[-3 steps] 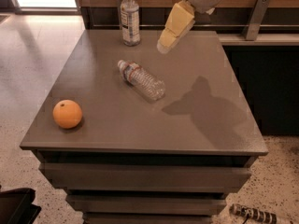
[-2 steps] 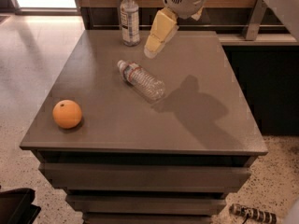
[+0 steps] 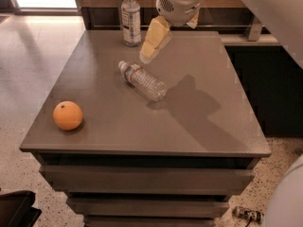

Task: Place water bottle upright

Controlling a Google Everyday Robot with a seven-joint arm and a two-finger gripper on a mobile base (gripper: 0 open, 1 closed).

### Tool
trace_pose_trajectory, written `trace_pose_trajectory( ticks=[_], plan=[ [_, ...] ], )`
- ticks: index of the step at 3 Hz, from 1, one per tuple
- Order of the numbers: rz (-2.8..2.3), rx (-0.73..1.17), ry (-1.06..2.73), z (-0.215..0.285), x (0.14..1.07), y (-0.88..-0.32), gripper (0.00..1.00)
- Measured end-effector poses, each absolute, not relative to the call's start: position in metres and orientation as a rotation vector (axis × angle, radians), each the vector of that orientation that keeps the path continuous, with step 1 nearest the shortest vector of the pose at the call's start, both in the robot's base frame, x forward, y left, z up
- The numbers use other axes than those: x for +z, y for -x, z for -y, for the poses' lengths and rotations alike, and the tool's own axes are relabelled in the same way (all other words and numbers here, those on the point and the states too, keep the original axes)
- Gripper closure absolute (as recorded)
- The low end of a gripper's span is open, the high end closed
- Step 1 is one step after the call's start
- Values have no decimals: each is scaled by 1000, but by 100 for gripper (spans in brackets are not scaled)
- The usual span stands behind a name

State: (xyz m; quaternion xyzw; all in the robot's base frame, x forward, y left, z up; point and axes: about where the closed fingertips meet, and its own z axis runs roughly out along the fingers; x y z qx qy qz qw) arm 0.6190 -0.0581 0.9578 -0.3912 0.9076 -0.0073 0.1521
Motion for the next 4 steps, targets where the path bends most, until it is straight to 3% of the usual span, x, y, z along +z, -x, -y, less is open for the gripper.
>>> trace_pose_trajectory(
  ticks=[2,4],
  plan=[
    [-2782,-101,985,45,920,-632,0],
    [-2879,-40,990,10,877,-641,0]
  ],
)
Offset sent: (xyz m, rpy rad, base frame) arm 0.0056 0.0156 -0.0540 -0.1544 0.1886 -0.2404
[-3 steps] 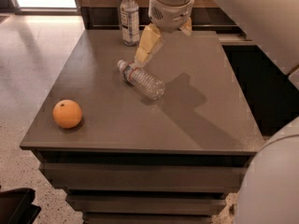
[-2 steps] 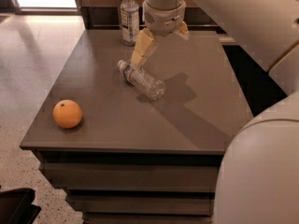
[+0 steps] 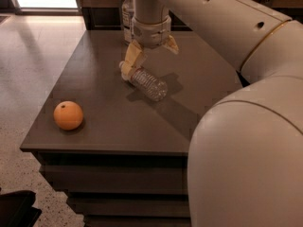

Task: Place water bottle upright

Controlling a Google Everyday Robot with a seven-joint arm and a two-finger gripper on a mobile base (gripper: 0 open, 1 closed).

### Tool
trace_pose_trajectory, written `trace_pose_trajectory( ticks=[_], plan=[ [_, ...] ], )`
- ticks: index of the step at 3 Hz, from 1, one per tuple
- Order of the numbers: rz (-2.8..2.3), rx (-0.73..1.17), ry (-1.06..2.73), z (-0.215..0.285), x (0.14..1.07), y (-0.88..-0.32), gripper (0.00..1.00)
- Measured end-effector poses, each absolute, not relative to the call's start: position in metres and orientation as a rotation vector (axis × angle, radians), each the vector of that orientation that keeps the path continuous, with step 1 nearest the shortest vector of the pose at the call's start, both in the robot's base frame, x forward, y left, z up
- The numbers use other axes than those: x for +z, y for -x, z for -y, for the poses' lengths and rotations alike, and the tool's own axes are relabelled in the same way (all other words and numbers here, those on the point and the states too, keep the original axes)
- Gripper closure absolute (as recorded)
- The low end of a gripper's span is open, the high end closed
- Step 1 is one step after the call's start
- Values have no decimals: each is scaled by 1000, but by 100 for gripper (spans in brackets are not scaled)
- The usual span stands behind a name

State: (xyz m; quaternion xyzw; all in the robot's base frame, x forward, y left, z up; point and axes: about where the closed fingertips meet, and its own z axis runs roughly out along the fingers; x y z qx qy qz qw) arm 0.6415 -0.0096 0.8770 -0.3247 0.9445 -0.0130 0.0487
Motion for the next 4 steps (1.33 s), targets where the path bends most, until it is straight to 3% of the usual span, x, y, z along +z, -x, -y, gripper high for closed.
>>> trace_pose_trajectory(
  ticks=[4],
  plan=[
    [-2953,108,1085,-14,824,-640,1]
  ],
)
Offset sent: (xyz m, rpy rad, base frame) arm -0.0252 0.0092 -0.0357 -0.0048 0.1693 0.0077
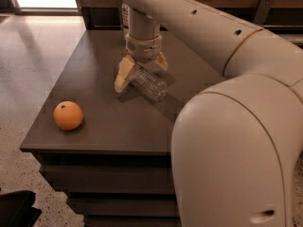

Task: Place water bottle upright

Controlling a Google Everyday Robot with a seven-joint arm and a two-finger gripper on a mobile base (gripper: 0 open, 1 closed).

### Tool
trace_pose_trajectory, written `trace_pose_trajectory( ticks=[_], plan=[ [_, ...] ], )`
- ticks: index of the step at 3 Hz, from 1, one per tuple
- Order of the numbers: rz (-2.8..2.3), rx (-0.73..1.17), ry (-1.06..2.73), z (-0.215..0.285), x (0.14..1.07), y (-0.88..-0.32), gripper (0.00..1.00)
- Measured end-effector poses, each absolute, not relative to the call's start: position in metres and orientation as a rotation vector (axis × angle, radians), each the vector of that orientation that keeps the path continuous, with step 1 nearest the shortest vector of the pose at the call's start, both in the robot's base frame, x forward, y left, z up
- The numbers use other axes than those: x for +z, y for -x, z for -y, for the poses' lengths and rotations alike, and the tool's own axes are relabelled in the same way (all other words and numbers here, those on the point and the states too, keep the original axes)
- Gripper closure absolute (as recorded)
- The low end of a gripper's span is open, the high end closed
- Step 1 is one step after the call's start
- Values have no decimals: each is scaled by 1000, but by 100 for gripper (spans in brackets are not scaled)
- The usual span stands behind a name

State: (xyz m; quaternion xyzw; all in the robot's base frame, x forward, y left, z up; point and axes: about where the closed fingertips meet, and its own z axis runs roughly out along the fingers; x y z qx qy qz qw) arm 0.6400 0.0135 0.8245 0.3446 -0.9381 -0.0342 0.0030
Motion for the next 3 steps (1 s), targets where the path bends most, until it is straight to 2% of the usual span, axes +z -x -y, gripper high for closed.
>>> trace_pose_trajectory(
  ticks=[1,3],
  plan=[
    [2959,-116,-1086,-17,822,-645,19],
    [2980,-130,-1096,-24,817,-652,66]
  ],
)
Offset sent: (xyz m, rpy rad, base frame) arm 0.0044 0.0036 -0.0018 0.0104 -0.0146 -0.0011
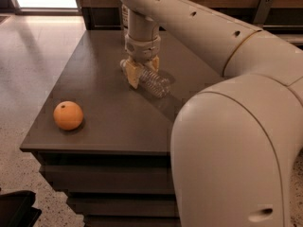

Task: Place water bottle upright

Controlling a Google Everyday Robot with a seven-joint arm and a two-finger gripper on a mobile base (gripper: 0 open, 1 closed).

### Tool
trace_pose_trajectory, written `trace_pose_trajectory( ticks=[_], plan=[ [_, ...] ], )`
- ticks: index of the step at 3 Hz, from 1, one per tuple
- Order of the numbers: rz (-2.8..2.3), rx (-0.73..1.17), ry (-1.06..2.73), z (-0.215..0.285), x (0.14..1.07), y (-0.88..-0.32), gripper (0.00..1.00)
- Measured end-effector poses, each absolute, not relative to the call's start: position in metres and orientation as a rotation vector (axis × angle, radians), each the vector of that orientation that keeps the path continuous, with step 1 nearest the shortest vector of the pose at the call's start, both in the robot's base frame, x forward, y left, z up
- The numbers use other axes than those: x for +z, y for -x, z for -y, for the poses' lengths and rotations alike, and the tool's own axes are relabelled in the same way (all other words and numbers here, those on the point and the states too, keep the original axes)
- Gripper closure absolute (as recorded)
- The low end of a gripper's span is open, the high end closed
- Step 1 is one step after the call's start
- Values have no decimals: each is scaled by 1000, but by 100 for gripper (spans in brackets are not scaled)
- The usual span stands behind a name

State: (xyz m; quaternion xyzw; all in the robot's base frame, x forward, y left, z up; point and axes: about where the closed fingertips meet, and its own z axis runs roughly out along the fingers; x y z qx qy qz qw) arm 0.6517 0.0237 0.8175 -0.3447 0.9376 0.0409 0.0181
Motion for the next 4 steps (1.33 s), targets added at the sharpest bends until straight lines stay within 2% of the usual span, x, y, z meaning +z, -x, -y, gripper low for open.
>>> trace_pose_trajectory(
  ticks=[1,2,4],
  plan=[
    [-2909,129,1070,-25,818,-653,89],
    [-2909,129,1070,-25,819,-653,100],
    [-2745,149,1108,-7,856,-650,100]
  ],
)
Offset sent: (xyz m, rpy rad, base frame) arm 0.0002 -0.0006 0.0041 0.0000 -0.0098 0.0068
